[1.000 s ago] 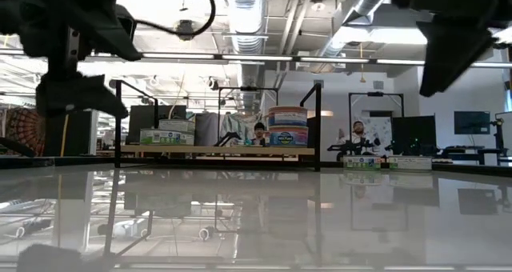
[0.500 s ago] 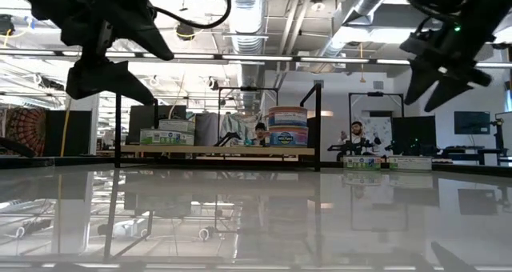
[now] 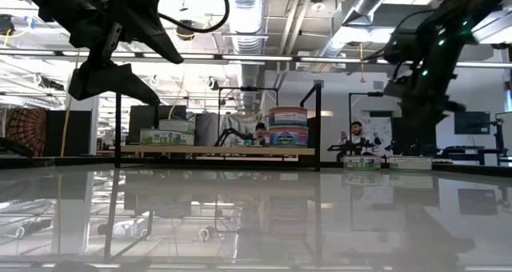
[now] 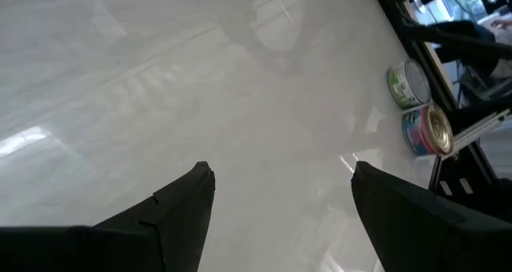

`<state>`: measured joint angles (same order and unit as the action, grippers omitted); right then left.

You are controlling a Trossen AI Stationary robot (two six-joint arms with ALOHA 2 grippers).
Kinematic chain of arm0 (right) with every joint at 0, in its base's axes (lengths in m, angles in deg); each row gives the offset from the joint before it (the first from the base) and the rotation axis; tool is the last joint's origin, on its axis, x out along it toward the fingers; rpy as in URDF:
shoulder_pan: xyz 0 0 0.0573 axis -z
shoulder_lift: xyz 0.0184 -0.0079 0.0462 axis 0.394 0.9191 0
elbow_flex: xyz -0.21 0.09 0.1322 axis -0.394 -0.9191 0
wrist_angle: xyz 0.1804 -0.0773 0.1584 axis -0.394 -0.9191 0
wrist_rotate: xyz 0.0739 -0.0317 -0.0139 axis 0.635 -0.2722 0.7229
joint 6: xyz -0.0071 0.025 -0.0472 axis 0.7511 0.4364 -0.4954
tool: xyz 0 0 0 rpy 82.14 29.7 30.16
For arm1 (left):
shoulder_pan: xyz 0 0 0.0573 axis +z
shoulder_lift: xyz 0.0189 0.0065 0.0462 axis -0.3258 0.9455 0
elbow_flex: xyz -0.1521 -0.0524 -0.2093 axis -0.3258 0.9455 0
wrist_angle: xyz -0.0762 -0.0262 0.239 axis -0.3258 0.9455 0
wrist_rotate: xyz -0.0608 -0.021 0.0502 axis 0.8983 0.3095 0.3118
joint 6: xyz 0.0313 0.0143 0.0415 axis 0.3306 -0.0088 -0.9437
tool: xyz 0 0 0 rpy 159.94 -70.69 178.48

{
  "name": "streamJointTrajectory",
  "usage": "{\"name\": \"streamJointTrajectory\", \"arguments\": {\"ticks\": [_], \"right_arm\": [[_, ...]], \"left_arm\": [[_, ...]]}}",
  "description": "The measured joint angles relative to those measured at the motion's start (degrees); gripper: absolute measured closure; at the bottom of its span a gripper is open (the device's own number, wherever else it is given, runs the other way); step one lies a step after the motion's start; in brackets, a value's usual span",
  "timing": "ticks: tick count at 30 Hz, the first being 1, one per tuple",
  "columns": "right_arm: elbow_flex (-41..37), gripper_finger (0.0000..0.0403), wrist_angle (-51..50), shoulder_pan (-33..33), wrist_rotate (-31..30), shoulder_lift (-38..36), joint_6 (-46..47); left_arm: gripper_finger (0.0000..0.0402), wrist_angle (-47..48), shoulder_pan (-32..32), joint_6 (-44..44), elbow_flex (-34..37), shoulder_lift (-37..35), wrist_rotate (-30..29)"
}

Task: Stack canned seafood by type on shelf
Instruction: Stack the green tuna can on top of the green tuna can on the shelf

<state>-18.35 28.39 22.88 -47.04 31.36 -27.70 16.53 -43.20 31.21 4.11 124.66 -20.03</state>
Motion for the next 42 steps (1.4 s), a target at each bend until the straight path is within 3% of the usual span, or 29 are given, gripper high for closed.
{"name": "streamJointTrajectory", "arguments": {"ticks": [4, 11, 16, 21, 27, 34, 38, 42], "right_arm": [[0.0, 0.0316, 5.89, 1.79, -0.5, 4.81, -1.31], [0.0, 0.0386, 7.31, 2.88, -8.92, 11.14, -3.22], [0.37, 0.0383, 6.3, 2.0, -10.13, 15.61, -3.29], [0.52, 0.0369, 1.08, -3.46, -11.59, 16.33, 0.61], [0.1, 0.0388, -6.83, -18.27, -6.62, 12.9, 13.17], [0.27, 0.0386, -0.81, -43.89, -0.01, 11.66, 39.37], [2.89, 0.0386, 7.41, -57.02, -0.15, 16.17, 53.12], [10.16, 0.0386, 10.92, -65.18, -2.67, 25.72, 60.08]], "left_arm": [[0.0118, 0.02, 0.0, 0.64, 0.0, 0.0, -0.67], [0.0118, 0.5, 0.0, 2.33, 0.0, 0.0, -0.91], [0.0118, 1.21, -0.07, 2.39, 0.0, 0.0, -0.94], [0.0118, 1.42, -0.12, 2.38, 0.0, 0.0, 0.8], [0.0118, 2.41, -1.44, 2.45, 0.0, 0.0, 4.06], [0.0118, 4.88, -4.32, 1.28, 0.0, 0.0, 7.53], [0.0118, 5.72, -5.69, 1.03, 0.0, 0.0, 9.03], [0.0118, 6.46, -6.9, 0.86, 0.0, 0.0, 9.98]]}}
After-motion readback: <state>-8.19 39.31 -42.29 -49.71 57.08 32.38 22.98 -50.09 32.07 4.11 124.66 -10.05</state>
